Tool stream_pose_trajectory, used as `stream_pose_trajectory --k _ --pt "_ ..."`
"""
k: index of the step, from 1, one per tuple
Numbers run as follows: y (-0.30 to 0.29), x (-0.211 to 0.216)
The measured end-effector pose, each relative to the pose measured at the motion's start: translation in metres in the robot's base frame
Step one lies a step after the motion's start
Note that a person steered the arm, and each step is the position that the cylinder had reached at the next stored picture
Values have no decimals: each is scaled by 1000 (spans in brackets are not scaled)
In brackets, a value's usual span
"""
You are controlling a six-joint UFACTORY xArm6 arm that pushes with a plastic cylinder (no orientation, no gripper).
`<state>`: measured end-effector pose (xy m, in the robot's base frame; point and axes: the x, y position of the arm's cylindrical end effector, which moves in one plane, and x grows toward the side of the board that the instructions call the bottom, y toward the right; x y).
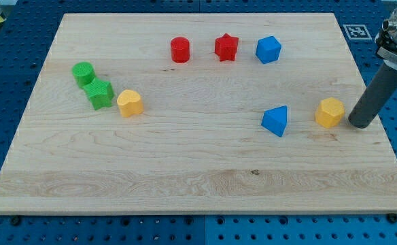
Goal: Move the yellow hexagon into the green star
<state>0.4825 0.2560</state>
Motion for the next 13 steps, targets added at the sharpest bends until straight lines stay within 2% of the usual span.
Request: stream_pose_trajectory --k 1,3,11,13 --pt "-6 -14" --pt "-28 -7" --pt "-221 0" --pt "-248 -21"
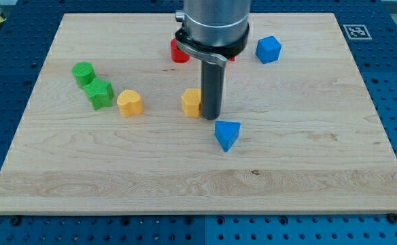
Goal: Move the yellow hexagon into the green star
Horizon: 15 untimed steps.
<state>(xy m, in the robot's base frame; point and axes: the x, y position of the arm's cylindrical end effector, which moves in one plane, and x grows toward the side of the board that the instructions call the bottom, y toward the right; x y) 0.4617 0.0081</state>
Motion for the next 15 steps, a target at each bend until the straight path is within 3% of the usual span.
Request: stream_pose_trajectory --k 3,6,10,12,13,15 --pt "-75 -55" --pt "-69 -95" --pt "-157 -100" --pt "-141 -147" --pt "-118 -147" --pt "-96 -103"
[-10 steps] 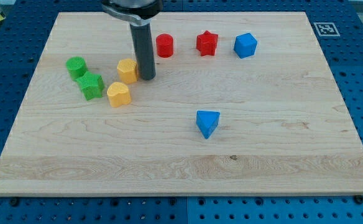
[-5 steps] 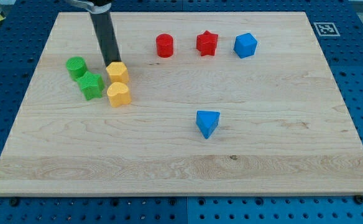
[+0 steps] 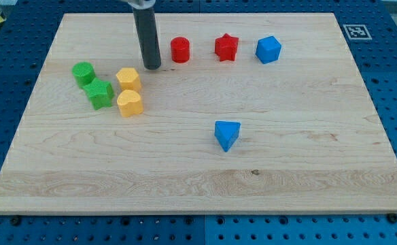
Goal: Move the yellow hexagon into the green star
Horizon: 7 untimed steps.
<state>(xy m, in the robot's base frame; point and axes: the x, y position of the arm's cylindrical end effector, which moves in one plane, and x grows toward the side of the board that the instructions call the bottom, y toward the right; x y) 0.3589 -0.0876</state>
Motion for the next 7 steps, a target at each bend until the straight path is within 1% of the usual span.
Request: stream_pose_trajectory --k 1,2,3,4,5,6,7 --pt "6 11" --pt "5 11" --pt "-19 17" --pt "-57 23" --pt "-73 24" --pt "-60 24" --pt "-26 27"
